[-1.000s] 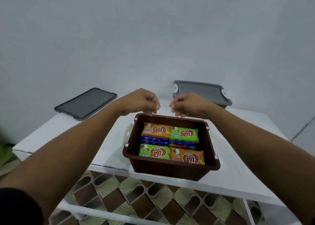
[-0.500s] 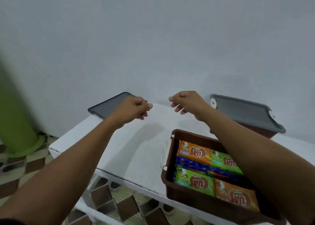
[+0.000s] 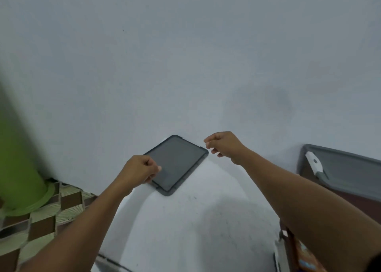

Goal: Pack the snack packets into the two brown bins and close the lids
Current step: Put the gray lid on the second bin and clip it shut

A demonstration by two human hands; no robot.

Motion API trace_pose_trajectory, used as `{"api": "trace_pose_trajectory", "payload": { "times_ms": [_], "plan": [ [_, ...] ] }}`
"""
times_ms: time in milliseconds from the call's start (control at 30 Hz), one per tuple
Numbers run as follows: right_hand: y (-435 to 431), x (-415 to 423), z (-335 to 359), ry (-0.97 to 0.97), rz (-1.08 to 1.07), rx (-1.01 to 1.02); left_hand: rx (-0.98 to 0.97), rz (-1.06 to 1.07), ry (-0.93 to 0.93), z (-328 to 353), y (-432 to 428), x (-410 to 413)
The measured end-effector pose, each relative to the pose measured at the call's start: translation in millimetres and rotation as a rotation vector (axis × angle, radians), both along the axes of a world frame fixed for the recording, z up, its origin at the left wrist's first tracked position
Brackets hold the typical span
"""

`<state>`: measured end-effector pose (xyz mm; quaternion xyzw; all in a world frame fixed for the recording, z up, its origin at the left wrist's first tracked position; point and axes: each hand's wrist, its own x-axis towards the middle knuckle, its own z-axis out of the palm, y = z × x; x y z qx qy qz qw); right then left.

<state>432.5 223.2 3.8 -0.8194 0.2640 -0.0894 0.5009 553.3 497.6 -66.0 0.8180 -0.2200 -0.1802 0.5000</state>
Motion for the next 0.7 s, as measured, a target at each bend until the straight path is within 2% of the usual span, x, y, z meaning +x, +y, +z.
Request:
{"api": "trace_pose_trajectory", "payload": {
  "times_ms": [133, 267, 367, 533, 600, 700],
  "plan": [
    [-7.5, 35.6, -18.6, 0.066, 0.029, -0.032, 0.078, 0.133, 0.020, -30.6, 7.2, 16.8],
    [-16.4, 69.4, -39.2, 0.101, 0.015, -0.080, 0.180, 0.164, 0.069, -60.4, 5.7, 17.2],
    [-20.1, 93.1, -58.9, 0.151, 0.029, -0.123, 0.185, 0.187, 0.093, -62.5, 3.0, 23.1],
    [-15.6, 127.5, -86.3, 0.430, 0.153, -0.452, 0.110, 0.222, 0.206, -68.3, -1.2, 29.4],
    [-17.1, 138.1, -97.7, 0.557, 0.176, -0.497, 0.097, 0.236, 0.249, -69.7, -1.9, 34.0],
    [-23.0, 150.6, -110.5, 0.641, 0.170, -0.519, 0.050, 0.238, 0.357, -68.6, -2.7, 39.3]
  ]
}}
